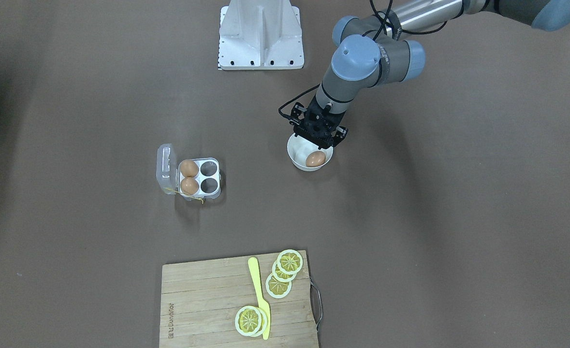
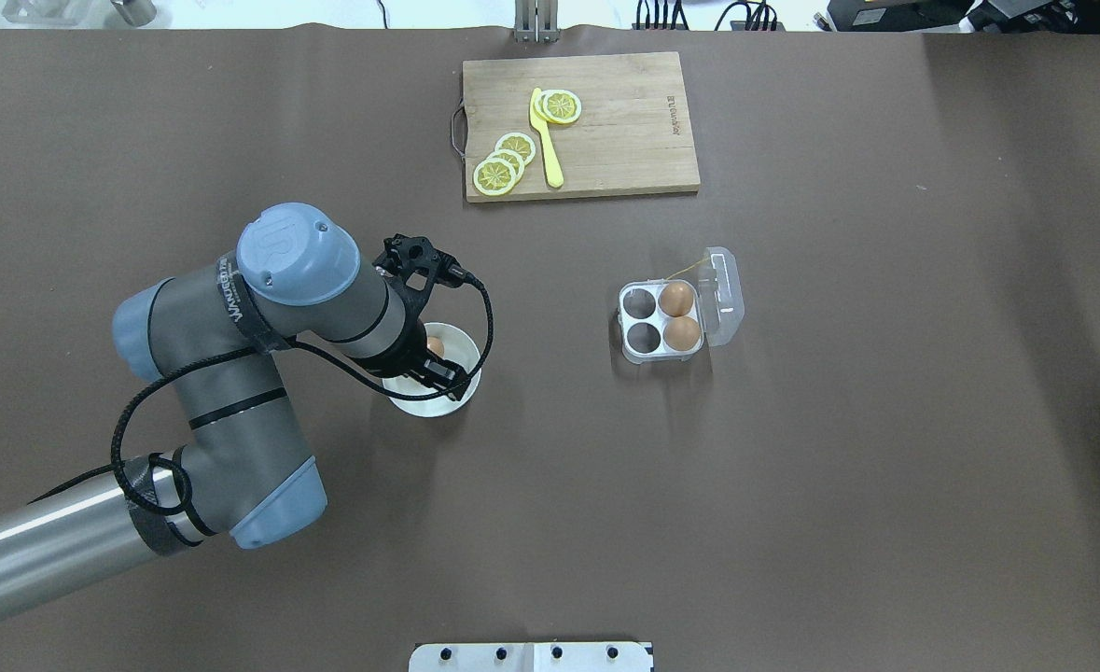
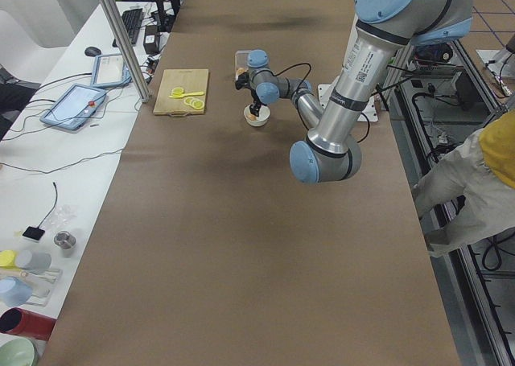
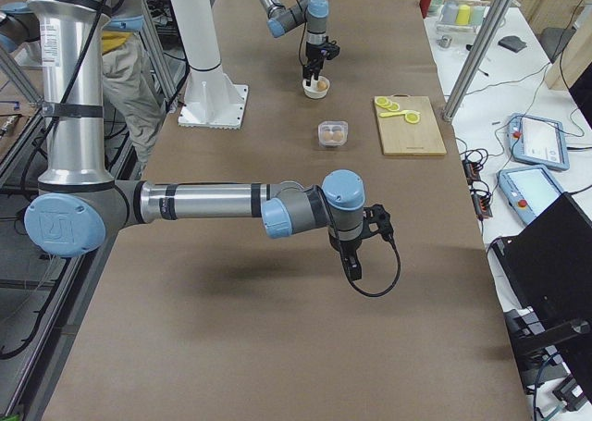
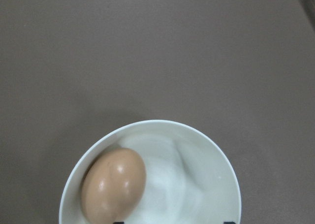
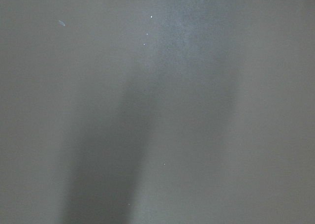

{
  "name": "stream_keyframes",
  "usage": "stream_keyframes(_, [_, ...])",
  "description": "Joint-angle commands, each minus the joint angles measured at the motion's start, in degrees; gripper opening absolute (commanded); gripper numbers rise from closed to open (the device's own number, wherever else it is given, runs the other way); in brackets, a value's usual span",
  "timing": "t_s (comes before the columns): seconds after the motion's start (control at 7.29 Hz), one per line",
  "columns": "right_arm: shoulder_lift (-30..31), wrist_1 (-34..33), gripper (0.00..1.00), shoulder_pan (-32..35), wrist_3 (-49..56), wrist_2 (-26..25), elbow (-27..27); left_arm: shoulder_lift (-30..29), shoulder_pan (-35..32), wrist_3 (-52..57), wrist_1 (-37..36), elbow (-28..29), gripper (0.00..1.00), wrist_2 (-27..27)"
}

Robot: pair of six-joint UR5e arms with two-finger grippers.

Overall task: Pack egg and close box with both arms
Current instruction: 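Close the left gripper around the brown egg in the bowl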

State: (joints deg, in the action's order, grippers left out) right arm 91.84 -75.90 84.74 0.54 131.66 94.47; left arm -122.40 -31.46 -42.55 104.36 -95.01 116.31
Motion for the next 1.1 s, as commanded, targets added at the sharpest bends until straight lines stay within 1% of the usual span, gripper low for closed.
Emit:
stream_keyframes(0.0, [0.0,-0.04,1.0,-0.02,-0.01,0.0,0.02,0.06,-0.09,0.71,-0.03,0.26,0.73,-0.21])
stream_keyframes(0.96, [0.27,0.05,1.0,-0.02,-0.01,0.0,0.02,-1.26,-1.5,0.89,0.32,2.02,0.73,-0.3])
